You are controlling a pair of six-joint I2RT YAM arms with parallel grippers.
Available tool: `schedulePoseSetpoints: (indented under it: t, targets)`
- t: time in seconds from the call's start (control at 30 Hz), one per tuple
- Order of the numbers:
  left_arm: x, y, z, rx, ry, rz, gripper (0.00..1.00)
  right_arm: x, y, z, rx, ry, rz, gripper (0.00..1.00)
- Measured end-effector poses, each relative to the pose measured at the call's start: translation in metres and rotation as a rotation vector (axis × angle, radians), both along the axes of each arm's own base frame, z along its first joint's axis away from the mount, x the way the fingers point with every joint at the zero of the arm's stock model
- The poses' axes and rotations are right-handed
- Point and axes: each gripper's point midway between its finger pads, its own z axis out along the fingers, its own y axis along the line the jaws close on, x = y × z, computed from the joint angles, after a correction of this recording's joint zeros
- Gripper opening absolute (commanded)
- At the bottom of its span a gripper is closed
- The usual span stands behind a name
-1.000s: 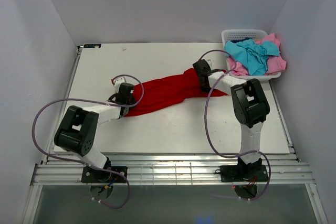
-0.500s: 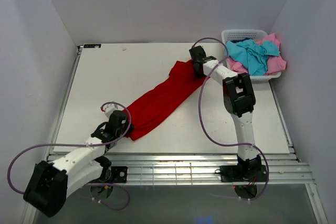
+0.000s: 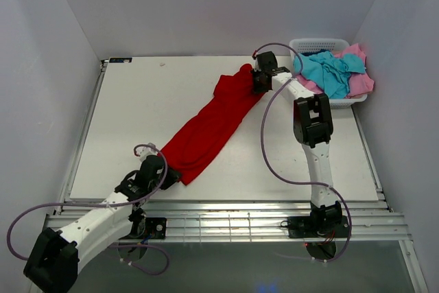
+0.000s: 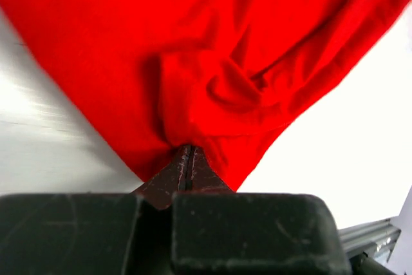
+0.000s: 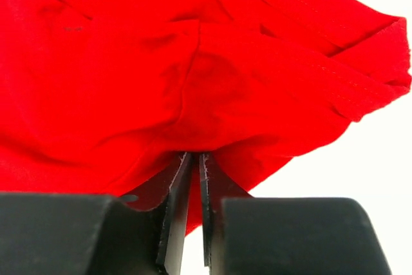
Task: Fold and stack the t-shirts
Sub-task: Fold the tshirt
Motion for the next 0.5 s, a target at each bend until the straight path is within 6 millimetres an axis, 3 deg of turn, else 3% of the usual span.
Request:
schedulePoseSetpoints:
  t: [0.27,0.5]
  targets:
    - [-0.01,-0.043,0.0,-0.036,0.015,-0.109,0.0,0.006,0.017,0.002,0.124,0.0,0.074,0.24]
    - [-0.035,-0.104,0.002,-0.019,0.052,-0.248,0.0,0.015,0.023,0.005,0.255,0.021,0.103,0.27]
